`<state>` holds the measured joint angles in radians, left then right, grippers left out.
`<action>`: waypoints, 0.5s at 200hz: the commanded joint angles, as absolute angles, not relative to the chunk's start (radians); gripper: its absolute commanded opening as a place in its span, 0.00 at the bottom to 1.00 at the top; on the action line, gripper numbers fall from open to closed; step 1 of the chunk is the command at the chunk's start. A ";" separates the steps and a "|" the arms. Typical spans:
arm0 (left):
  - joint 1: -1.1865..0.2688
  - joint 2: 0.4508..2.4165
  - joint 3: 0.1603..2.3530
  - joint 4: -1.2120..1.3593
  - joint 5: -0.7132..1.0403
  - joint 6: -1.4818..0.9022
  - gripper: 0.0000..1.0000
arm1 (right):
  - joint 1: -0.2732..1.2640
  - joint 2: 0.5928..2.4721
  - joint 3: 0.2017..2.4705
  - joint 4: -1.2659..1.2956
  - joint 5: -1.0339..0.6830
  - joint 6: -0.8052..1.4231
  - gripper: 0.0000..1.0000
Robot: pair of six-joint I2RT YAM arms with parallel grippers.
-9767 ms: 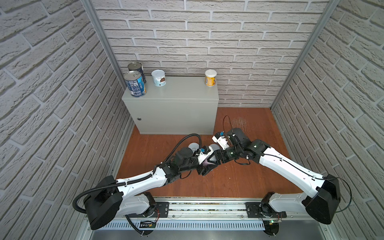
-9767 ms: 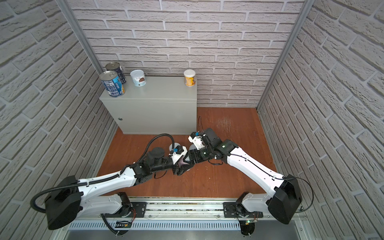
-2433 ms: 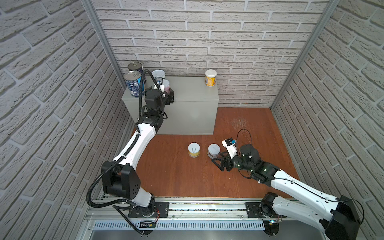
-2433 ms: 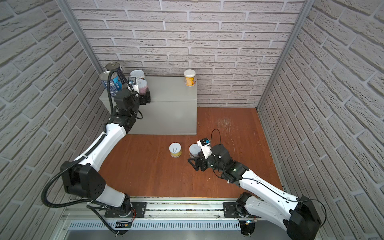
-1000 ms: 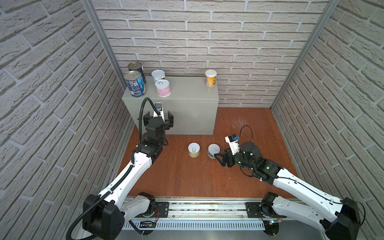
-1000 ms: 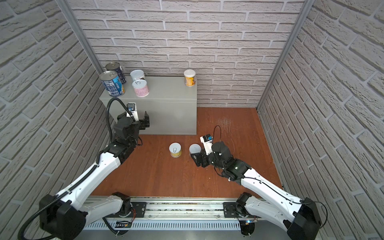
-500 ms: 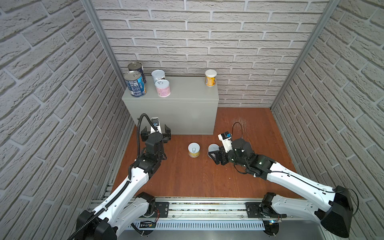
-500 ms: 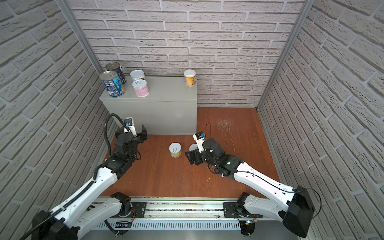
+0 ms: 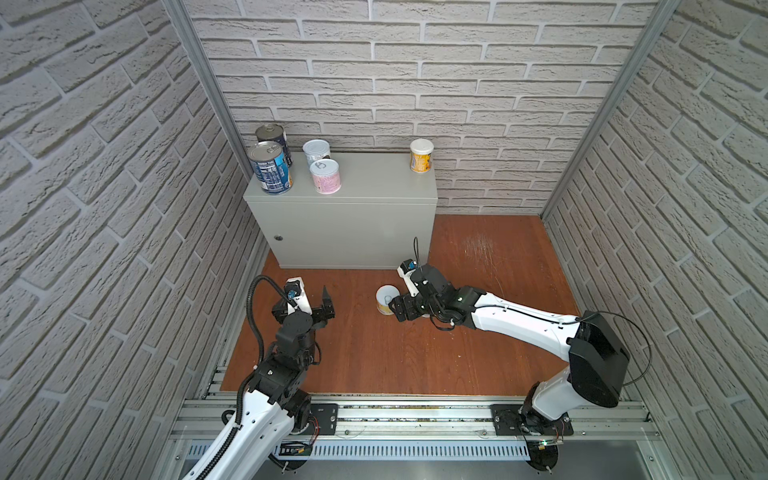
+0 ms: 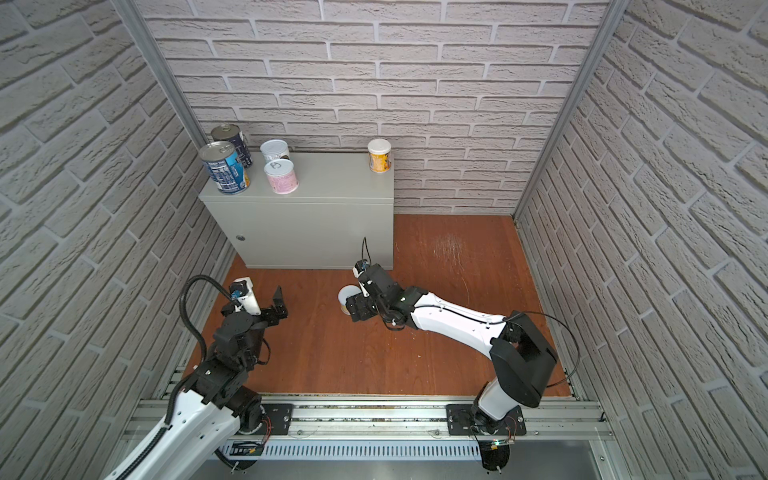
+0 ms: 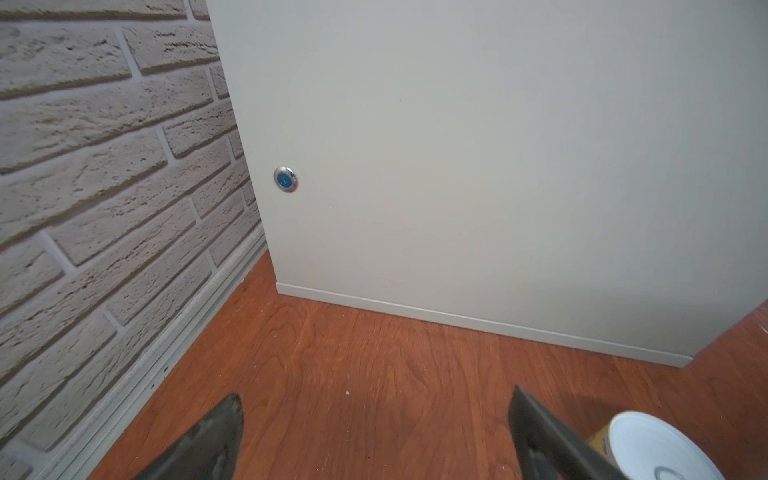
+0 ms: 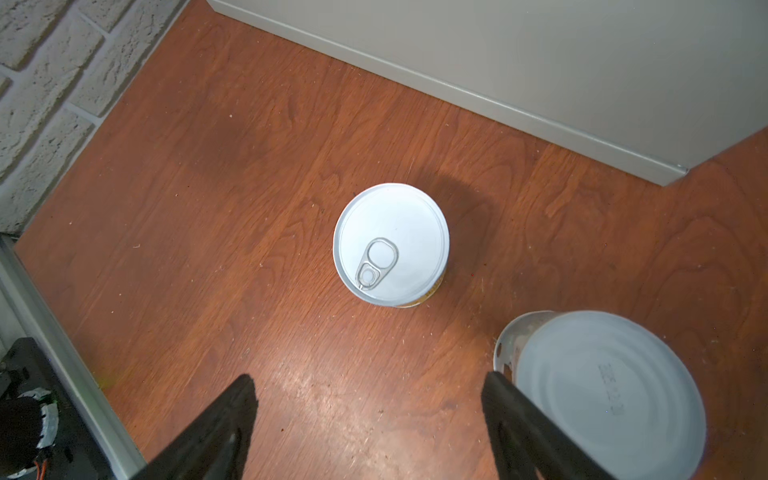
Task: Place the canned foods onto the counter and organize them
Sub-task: 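Close the right gripper on the yellow-labelled floor can while the left gripper withdraws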
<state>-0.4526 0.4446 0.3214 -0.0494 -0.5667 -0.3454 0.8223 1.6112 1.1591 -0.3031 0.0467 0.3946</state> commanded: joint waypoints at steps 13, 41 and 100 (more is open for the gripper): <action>-0.479 0.414 0.307 -0.075 -0.517 -0.369 0.98 | 0.827 1.701 1.326 -0.476 0.089 0.356 0.86; -0.512 0.429 0.305 -0.074 -0.500 -0.370 0.98 | 0.827 1.795 1.440 -0.589 0.088 0.347 0.87; -0.521 0.415 0.301 -0.116 -0.487 -0.397 0.98 | 0.827 1.883 1.541 -0.677 0.149 0.307 0.91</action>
<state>-0.5137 0.4461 0.3088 -0.1230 -0.4927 -0.3725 0.8223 1.8637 1.4857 -0.6243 0.1272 0.3458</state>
